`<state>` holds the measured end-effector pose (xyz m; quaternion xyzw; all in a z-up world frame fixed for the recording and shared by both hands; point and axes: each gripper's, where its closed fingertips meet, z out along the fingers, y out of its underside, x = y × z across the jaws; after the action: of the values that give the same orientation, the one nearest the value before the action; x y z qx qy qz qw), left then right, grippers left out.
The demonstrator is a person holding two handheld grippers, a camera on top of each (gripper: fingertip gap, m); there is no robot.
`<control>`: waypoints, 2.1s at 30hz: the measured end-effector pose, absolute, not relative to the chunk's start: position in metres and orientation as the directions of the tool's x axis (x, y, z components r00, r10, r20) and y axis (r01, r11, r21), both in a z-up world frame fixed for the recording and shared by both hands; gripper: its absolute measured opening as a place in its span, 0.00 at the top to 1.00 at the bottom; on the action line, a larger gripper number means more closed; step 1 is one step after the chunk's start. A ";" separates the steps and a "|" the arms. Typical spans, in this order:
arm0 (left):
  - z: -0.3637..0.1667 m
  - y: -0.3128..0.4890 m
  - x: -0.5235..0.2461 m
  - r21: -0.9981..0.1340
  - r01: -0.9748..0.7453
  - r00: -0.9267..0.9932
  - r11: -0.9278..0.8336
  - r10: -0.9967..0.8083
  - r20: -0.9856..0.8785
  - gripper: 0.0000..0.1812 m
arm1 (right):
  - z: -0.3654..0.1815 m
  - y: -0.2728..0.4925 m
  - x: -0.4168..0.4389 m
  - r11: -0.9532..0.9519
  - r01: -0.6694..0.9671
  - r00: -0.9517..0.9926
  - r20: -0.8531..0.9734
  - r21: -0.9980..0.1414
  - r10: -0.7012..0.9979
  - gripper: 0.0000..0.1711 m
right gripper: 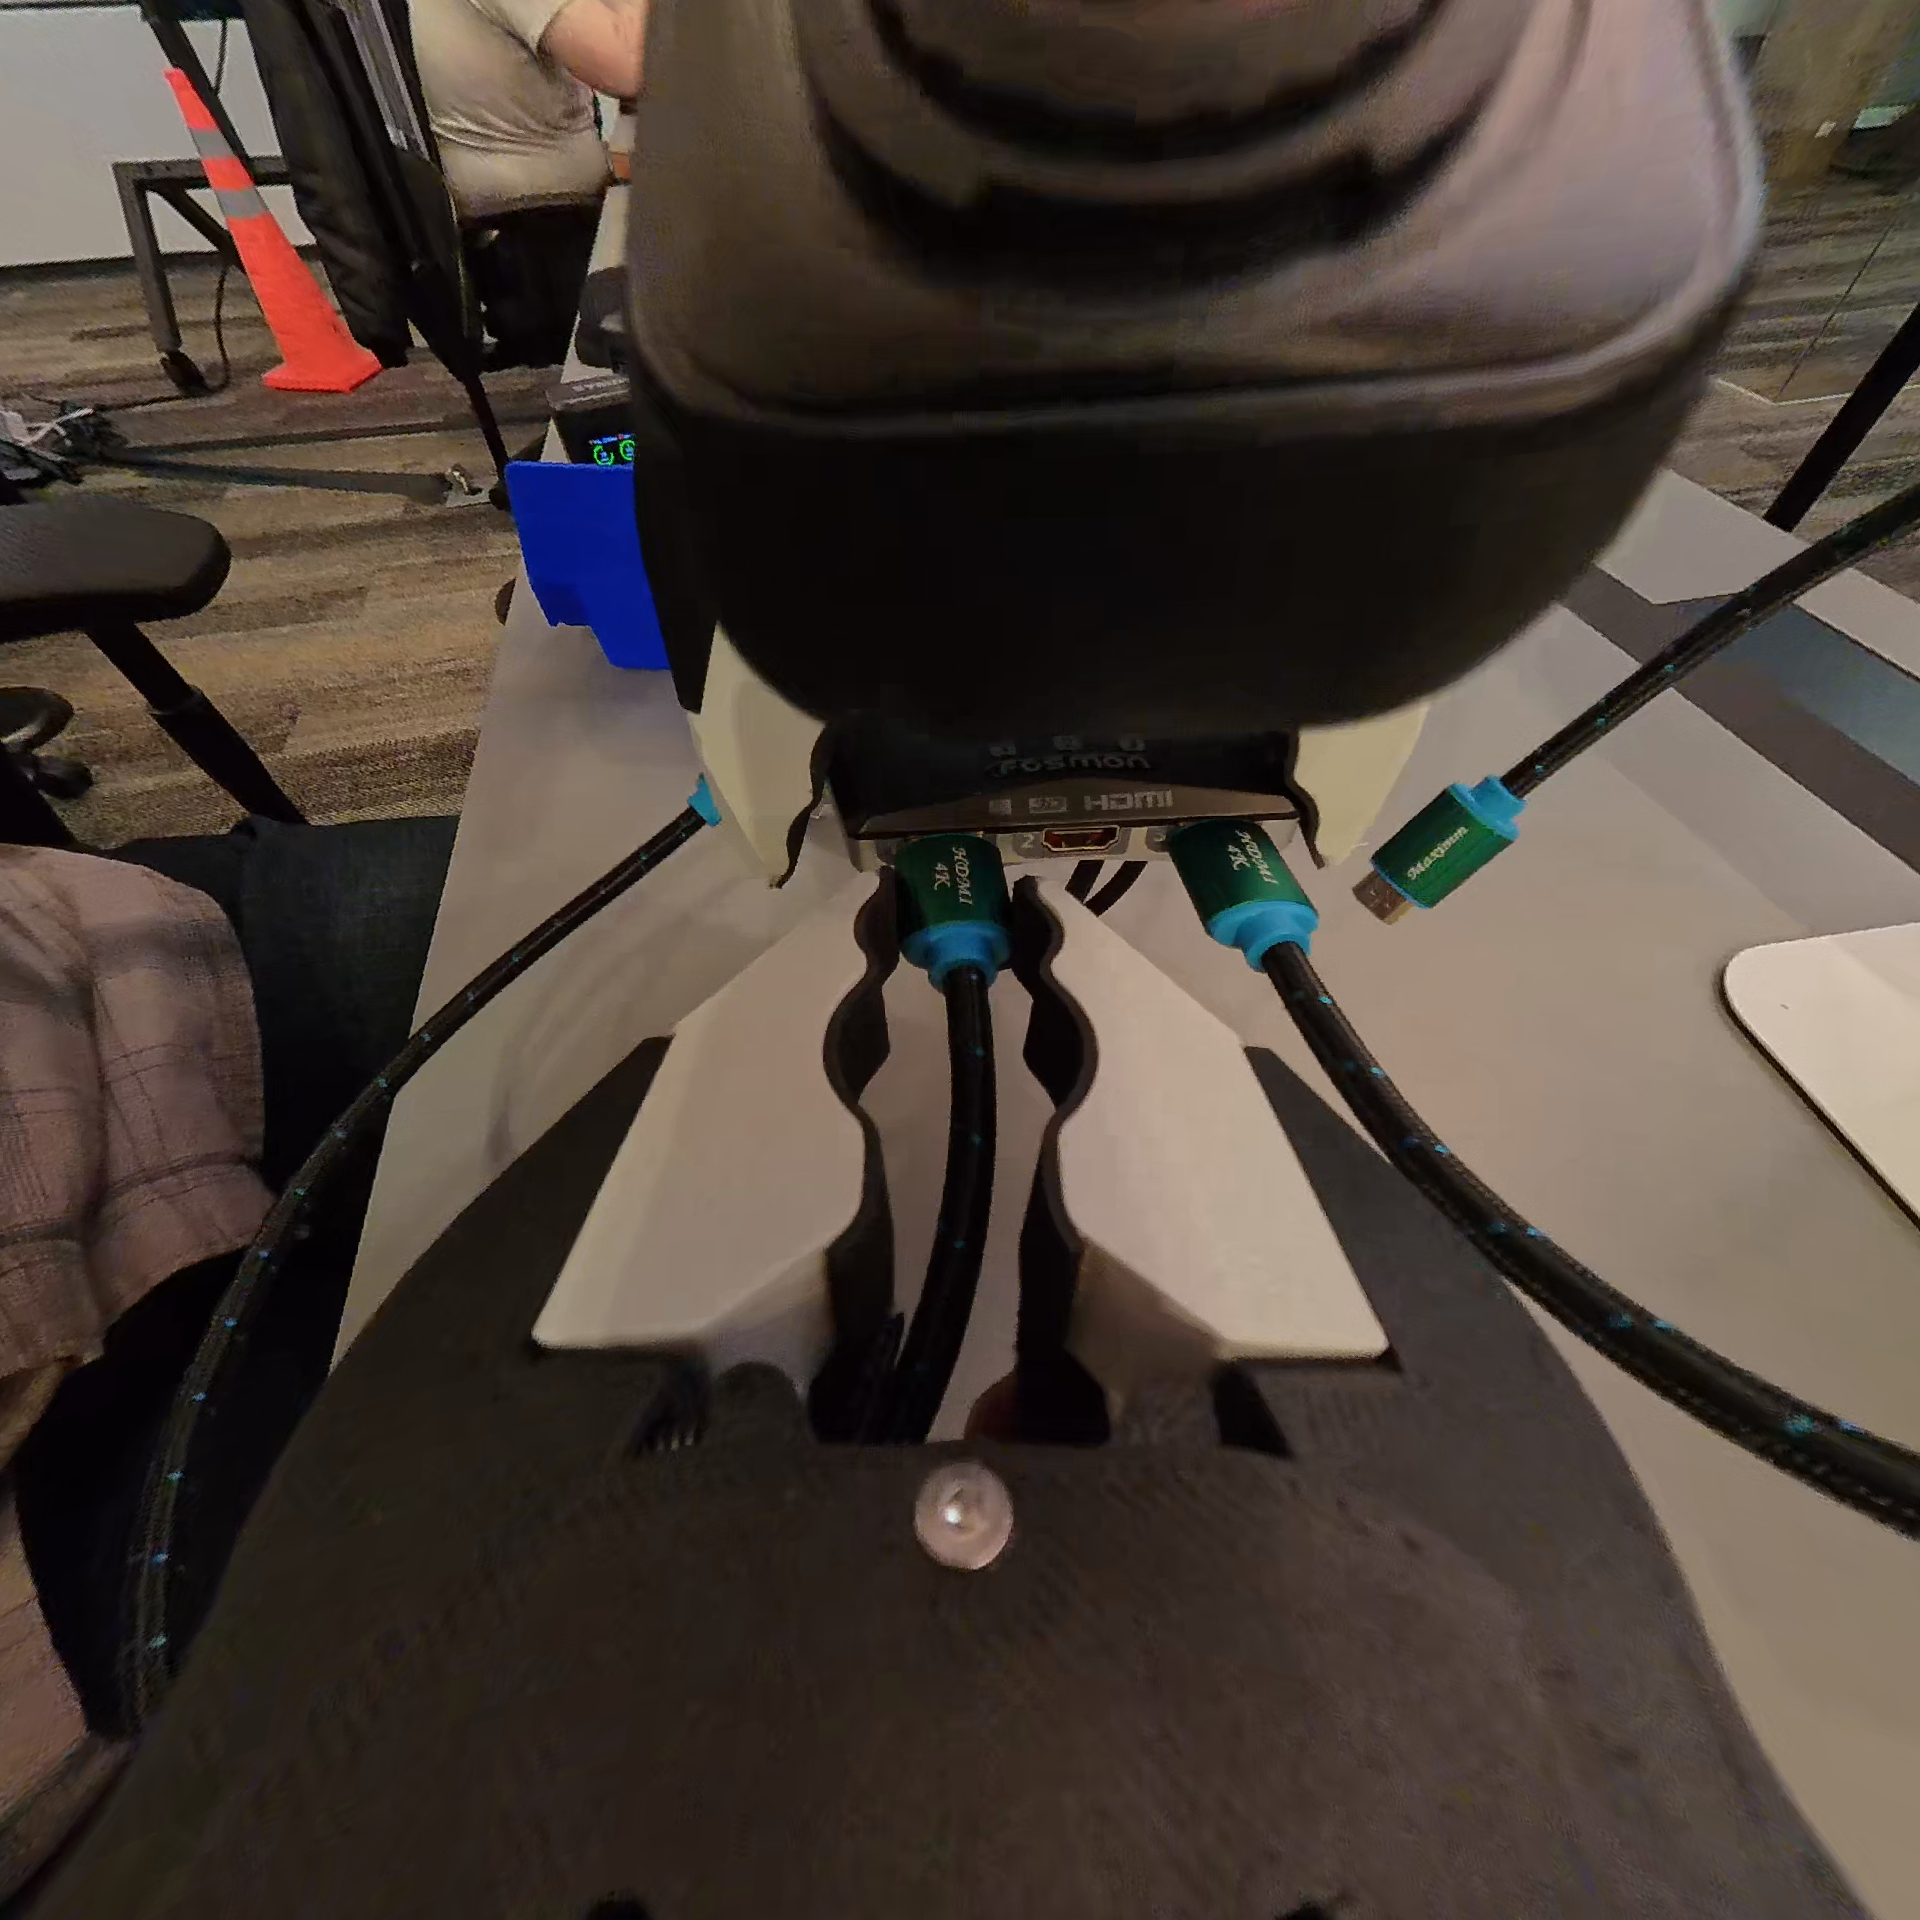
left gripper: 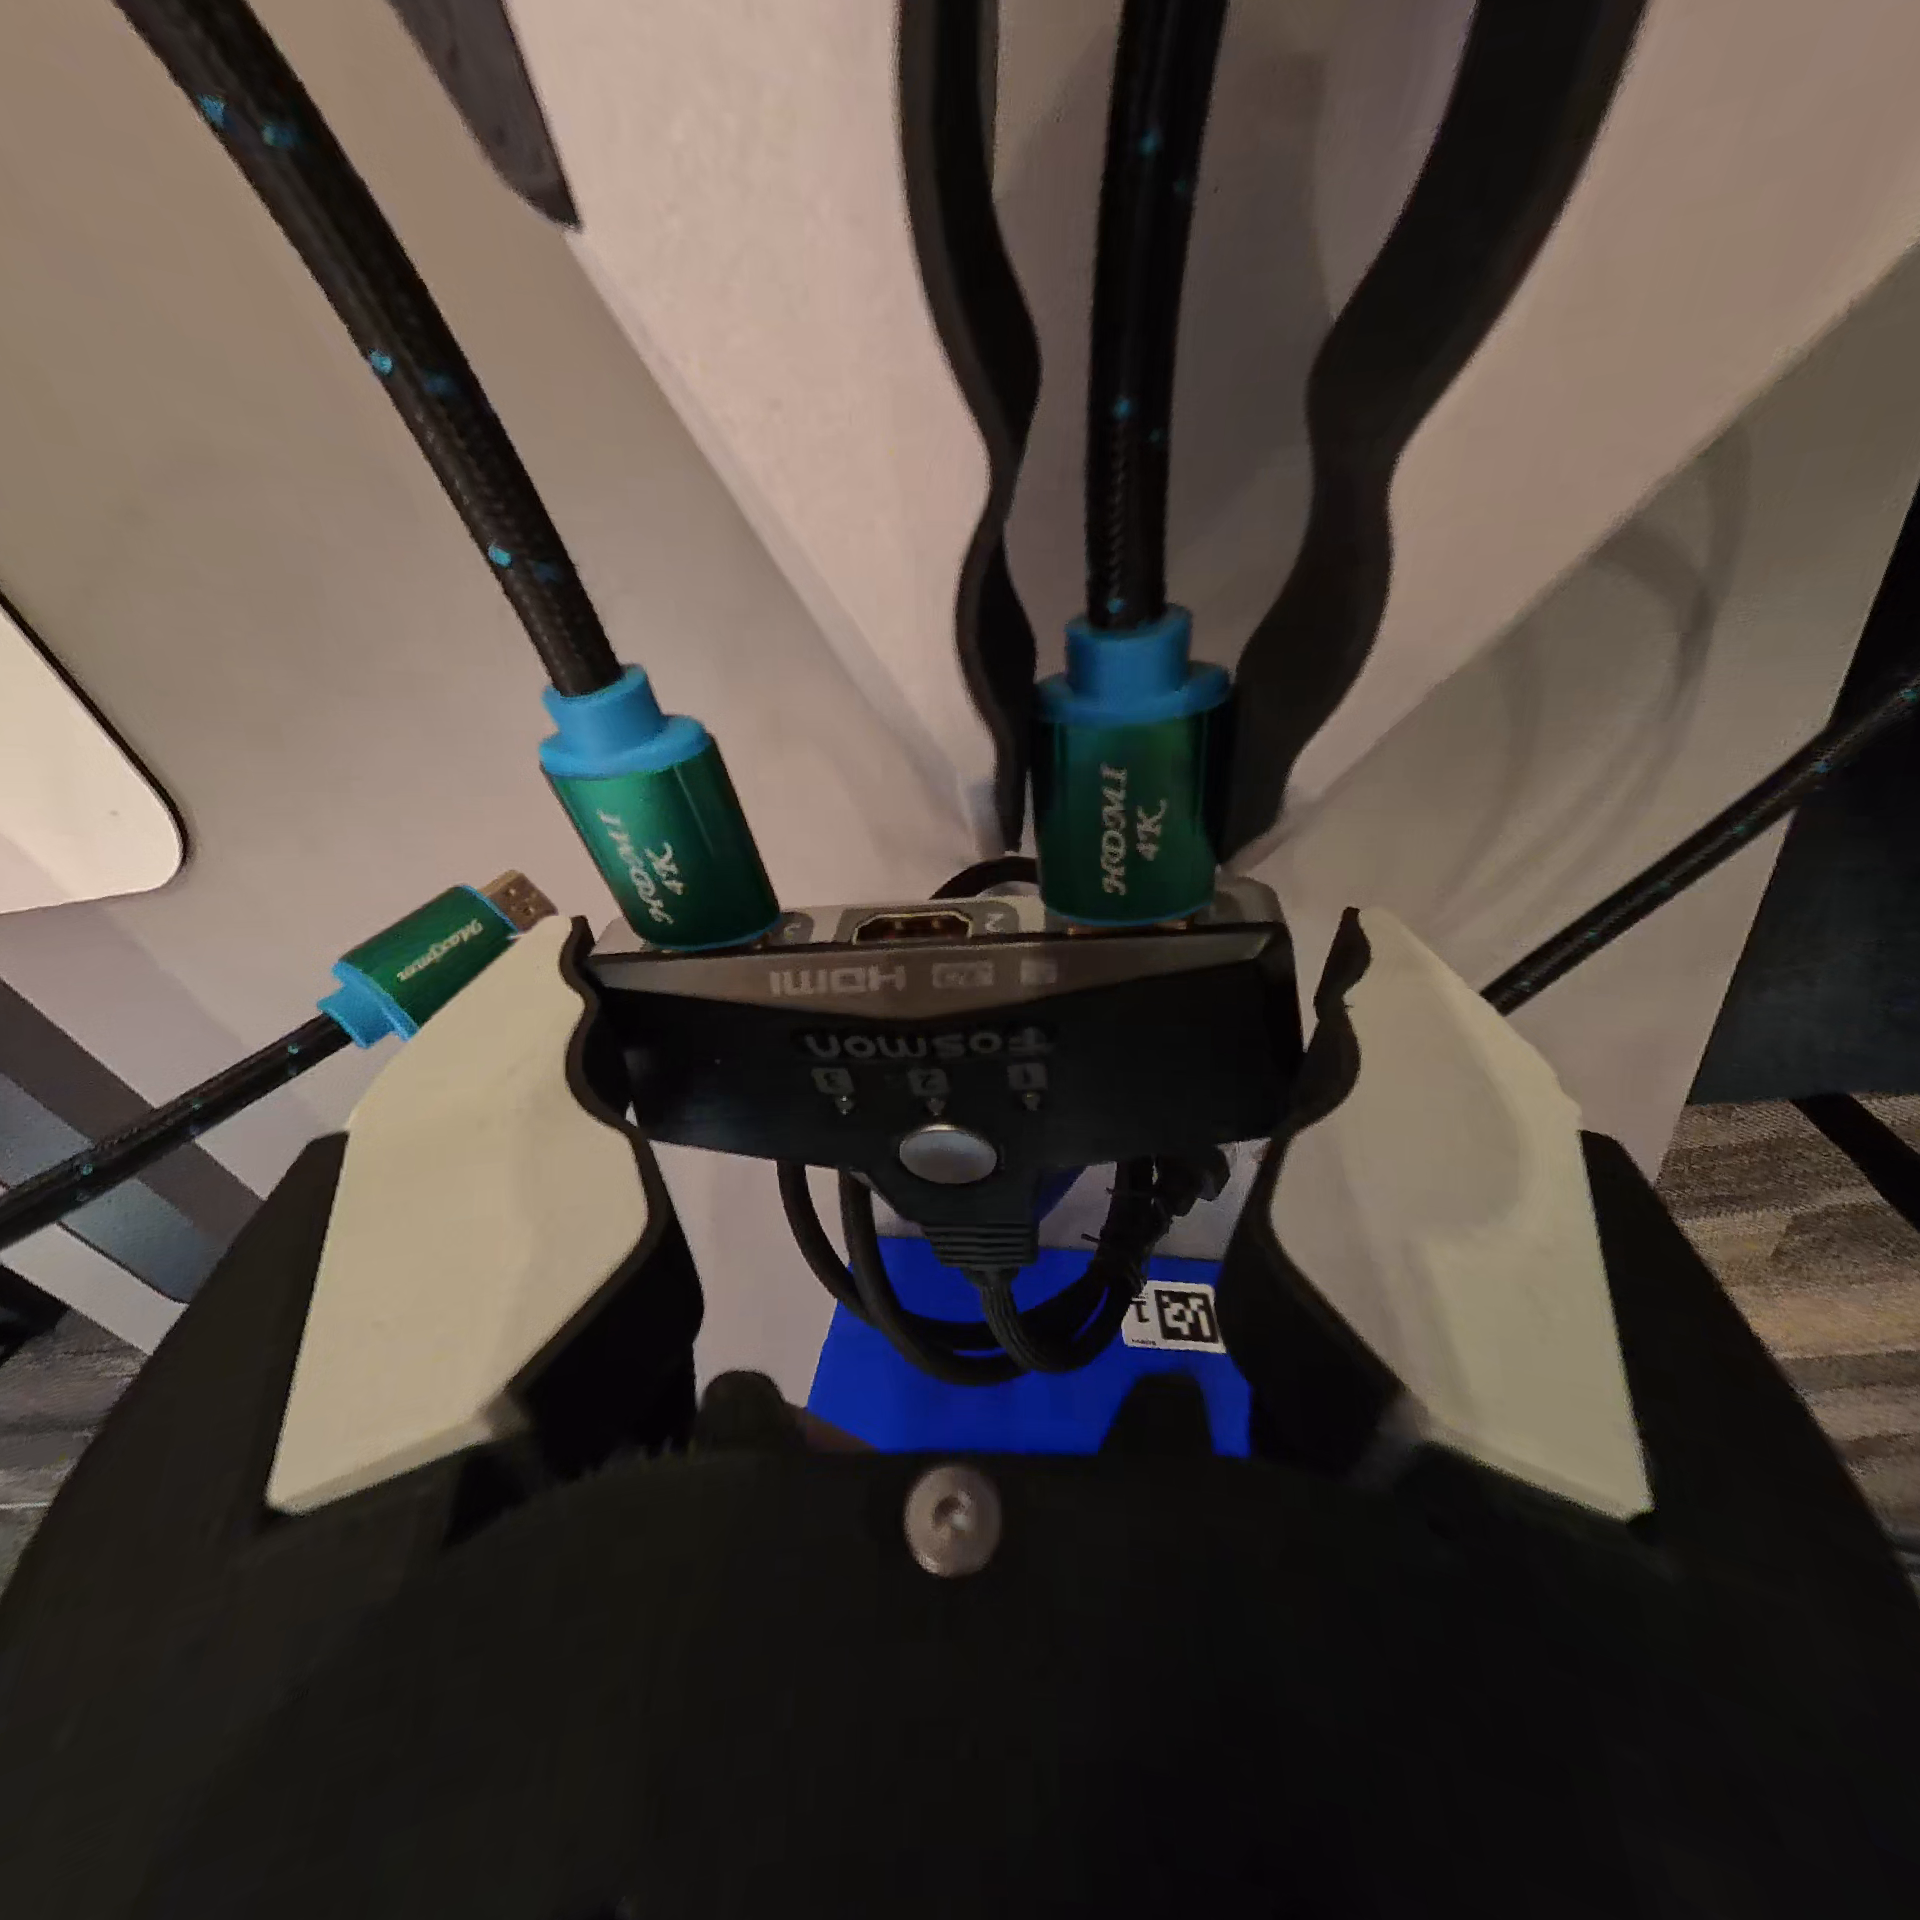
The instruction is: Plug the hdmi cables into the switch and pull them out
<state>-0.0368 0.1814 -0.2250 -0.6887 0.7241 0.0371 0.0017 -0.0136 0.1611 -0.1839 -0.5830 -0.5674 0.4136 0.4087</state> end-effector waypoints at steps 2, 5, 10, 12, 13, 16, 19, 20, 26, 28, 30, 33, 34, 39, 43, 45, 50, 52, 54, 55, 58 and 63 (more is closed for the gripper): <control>-0.226 0.180 -0.035 0.035 -0.998 -0.058 0.056 -0.998 -0.038 0.31 | -0.184 0.161 -0.013 -0.020 0.319 0.011 -0.017 -0.947 1.000 0.89; -0.226 0.179 -0.029 -0.045 -0.997 -0.064 0.064 -0.998 -0.013 0.31 | -0.184 0.160 -0.011 -0.025 0.309 0.008 -0.024 -0.951 1.000 0.89; -0.226 0.182 -0.020 -0.182 -0.982 -0.036 0.040 -0.999 -0.026 0.32 | -0.185 0.162 -0.008 -0.046 0.293 0.008 -0.045 -0.955 0.999 0.89; -0.227 0.182 -0.019 -0.201 -0.979 -0.032 0.038 -0.999 -0.034 0.32 | -0.187 0.162 -0.009 -0.053 0.290 0.008 -0.054 -0.956 0.999 0.89; -0.227 0.182 -0.019 -0.206 -0.978 -0.028 0.035 -0.999 -0.036 0.32 | -0.187 0.162 -0.009 -0.059 0.287 0.007 -0.059 -0.956 0.998 0.89; -0.226 0.182 -0.019 -0.230 -0.973 -0.019 0.029 -0.999 -0.046 0.32 | -0.187 0.162 -0.009 -0.058 0.283 0.008 -0.058 -0.958 0.998 0.89; -0.224 0.184 -0.018 -0.244 -0.969 -0.013 0.031 -0.997 -0.074 0.33 | -0.186 0.162 -0.009 -0.055 0.281 0.010 -0.054 -0.958 0.998 0.89; -0.223 0.184 -0.019 -0.249 -0.968 -0.007 0.026 -0.997 -0.075 0.33 | -0.186 0.162 -0.010 -0.058 0.278 0.011 -0.057 -0.959 0.998 0.89; -0.222 0.185 -0.020 -0.269 -0.963 0.002 0.028 -0.994 -0.111 0.33 | -0.182 0.162 -0.011 -0.097 0.244 0.009 -0.097 -0.965 0.995 0.89; -0.221 0.186 -0.020 -0.278 -0.960 0.008 0.026 -0.993 -0.119 0.34 | -0.177 0.162 -0.010 -0.114 0.222 0.006 -0.116 -0.968 0.993 0.88; -0.221 0.187 -0.021 -0.285 -0.958 0.016 0.019 -0.993 -0.118 0.34 | -0.176 0.162 -0.008 -0.133 0.219 -0.005 -0.137 -0.967 0.991 0.88; -0.221 0.187 -0.020 -0.293 -0.956 0.021 0.016 -0.992 -0.124 0.34 | -0.178 0.162 -0.003 -0.137 0.241 -0.008 -0.143 -0.961 0.990 0.84; -0.221 0.187 -0.021 -0.290 -0.957 0.020 0.018 -0.992 -0.126 0.34 | -0.178 0.162 -0.003 -0.143 0.242 -0.013 -0.151 -0.960 0.989 0.83; -0.221 0.188 -0.020 -0.284 -0.958 0.014 0.024 -0.991 -0.131 0.34 | -0.185 0.161 -0.006 -0.132 0.257 -0.018 -0.142 -0.957 0.990 0.85; -0.222 0.186 -0.020 -0.272 -0.962 0.004 0.030 -0.992 -0.125 0.34 | -0.188 0.160 -0.010 -0.103 0.255 -0.020 -0.112 -0.961 0.994 0.88; -0.223 0.184 -0.020 -0.271 -0.962 0.005 0.027 -0.993 -0.117 0.34 | -0.188 0.159 -0.012 -0.089 0.246 -0.024 -0.098 -0.965 0.995 0.89; -0.225 0.182 -0.021 -0.259 -0.965 -0.012 0.039 -0.994 -0.105 0.34 | -0.190 0.156 -0.013 -0.016 0.242 -0.041 -0.027 -0.970 0.999 0.89; -0.224 0.180 -0.021 -0.255 -0.966 -0.026 0.049 -0.995 -0.095 0.34 | -0.189 0.155 -0.013 0.008 0.238 -0.043 -0.002 -0.971 0.999 0.89; -0.223 0.181 -0.021 -0.259 -0.964 -0.031 0.057 -0.994 -0.103 0.34 | -0.188 0.155 -0.013 0.036 0.237 -0.031 0.029 -0.971 0.999 0.89; -0.223 0.181 -0.021 -0.255 -0.965 -0.036 0.061 -0.994 -0.103 0.34 | -0.188 0.155 -0.014 0.043 0.238 -0.029 0.037 -0.970 0.999 0.89; -0.223 0.183 -0.021 -0.260 -0.963 -0.043 0.071 -0.993 -0.112 0.34 | -0.187 0.156 -0.014 0.050 0.240 -0.019 0.047 -0.970 0.999 0.89; -0.224 0.185 -0.021 -0.252 -0.964 -0.048 0.081 -0.990 -0.134 0.29 | -0.185 0.155 -0.015 0.066 0.244 -0.012 0.065 -0.967 0.998 0.89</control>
<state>-0.0213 0.1849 -0.2238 -0.6762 0.7224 -0.0466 0.1366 -0.0150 0.1552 -0.1849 -0.5399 -0.5751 0.4189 0.4497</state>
